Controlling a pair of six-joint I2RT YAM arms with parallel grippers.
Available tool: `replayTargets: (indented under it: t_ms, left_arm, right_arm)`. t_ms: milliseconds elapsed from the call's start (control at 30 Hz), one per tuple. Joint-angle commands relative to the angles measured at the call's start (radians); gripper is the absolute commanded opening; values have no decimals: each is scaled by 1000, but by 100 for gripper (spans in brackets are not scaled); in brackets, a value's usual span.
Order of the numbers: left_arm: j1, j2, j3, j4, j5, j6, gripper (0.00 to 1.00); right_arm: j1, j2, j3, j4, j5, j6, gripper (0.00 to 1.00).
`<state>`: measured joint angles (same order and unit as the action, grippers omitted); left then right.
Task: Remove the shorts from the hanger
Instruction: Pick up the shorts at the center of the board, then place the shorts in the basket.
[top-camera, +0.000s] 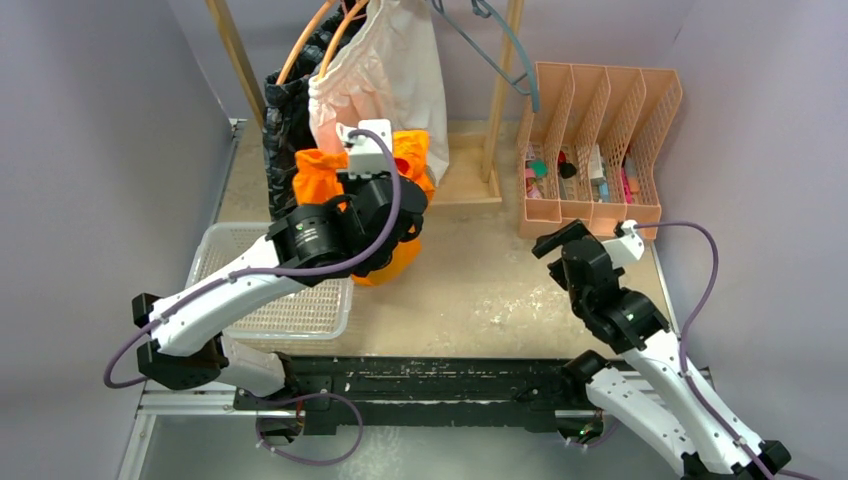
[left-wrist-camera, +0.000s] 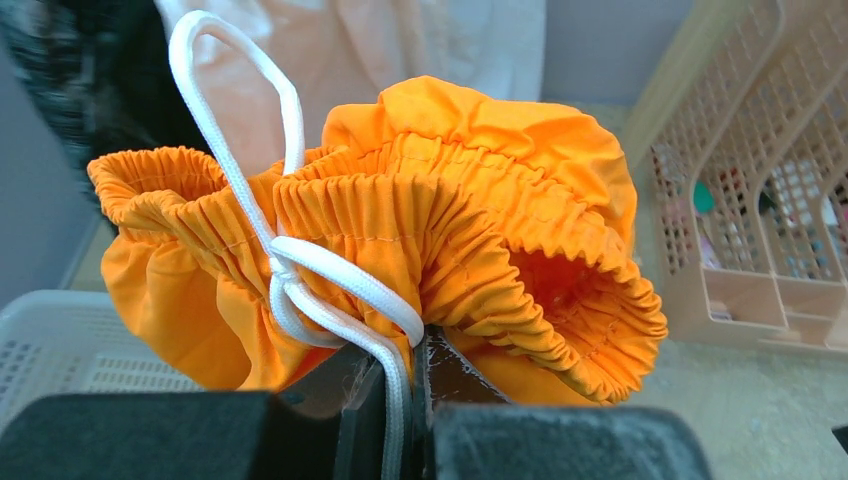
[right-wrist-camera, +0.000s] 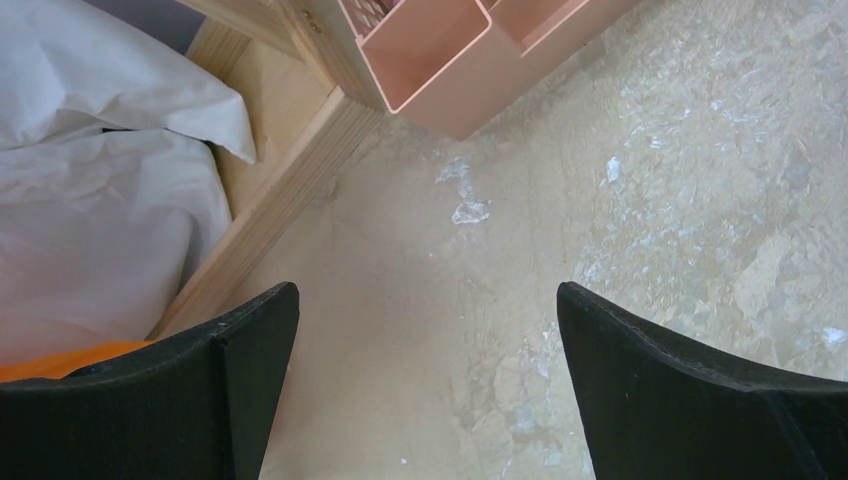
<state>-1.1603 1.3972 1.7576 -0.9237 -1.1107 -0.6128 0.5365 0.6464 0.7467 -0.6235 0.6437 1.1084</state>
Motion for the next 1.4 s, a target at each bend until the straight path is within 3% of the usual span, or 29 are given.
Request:
replayTargets:
  t_ms: [0, 167, 267, 467, 567, 700, 867, 1167, 1367]
  left_arm:
    - [4, -40, 122, -186, -205, -88, 0]
    - [4, -115, 128, -262, -281, -133, 0]
    - [6, -141, 107, -380, -338, -259, 0]
    - [38, -78, 59, -547, -343, -348, 0]
    - [142, -77, -42, -523, -308, -381, 0]
    - [362, -169, -237, -282, -122, -242, 0]
    - [546, -284, -276, -256, -144, -199, 0]
    - [568, -312, -70, -373, -155, -190, 0]
    - [568, -347, -219, -336, -132, -228, 0]
  right_arm:
    - [-1, 24, 0, 46, -3, -10, 99]
    - [0, 31, -17, 71, -30, -23, 100]
    - [0, 35, -32, 123, -68, -55, 99]
    - [0, 89, -35, 167, -118, -80, 99]
    - [0, 128, -23, 177, -143, -98, 99]
    - [-1, 157, -12, 169, -158, -116, 99]
    - [0, 155, -8, 153, -153, -131, 99]
    - [-1, 159, -20, 197, -173, -128, 99]
    - [-1, 172, -13, 195, -176, -117, 99]
